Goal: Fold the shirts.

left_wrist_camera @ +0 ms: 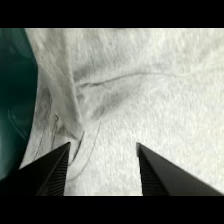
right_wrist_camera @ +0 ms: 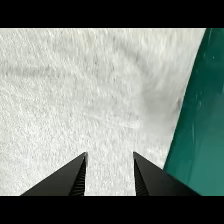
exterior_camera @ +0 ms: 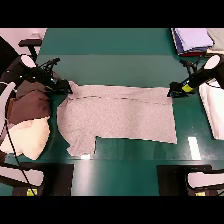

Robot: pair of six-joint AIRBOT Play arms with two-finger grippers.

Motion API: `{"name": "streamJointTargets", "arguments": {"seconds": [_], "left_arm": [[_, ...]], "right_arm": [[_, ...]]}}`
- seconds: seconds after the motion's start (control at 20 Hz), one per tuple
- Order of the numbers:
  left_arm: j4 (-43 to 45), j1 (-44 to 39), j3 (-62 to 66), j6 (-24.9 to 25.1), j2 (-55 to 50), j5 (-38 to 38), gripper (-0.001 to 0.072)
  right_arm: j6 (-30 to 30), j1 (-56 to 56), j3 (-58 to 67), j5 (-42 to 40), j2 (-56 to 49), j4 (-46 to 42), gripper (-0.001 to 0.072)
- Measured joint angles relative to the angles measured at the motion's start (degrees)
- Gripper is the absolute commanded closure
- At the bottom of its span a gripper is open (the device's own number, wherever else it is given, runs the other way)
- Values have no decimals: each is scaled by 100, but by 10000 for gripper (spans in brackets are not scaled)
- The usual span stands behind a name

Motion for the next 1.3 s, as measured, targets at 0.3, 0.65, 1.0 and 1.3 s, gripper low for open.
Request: {"name": "streamJointTargets", "arguments": {"seconds": [0.3, 0.65, 1.0, 1.3], "left_arm": [[754, 7, -1248, -490, 1495, -304, 209], [817, 2, -3875, -1211, 3257, -98, 209], [286, 2, -4953, -1392, 3558, 570, 209], [-79, 4, -5246, -1419, 3595, 984, 613]], "right_arm": [[31, -227, -883, 229, 1276, -7, 372], [37, -275, -1659, 76, 2312, 11, 373], [37, -278, -1759, -24, 2459, 341, 373], [37, -278, -1764, -92, 2472, 420, 373]]}}
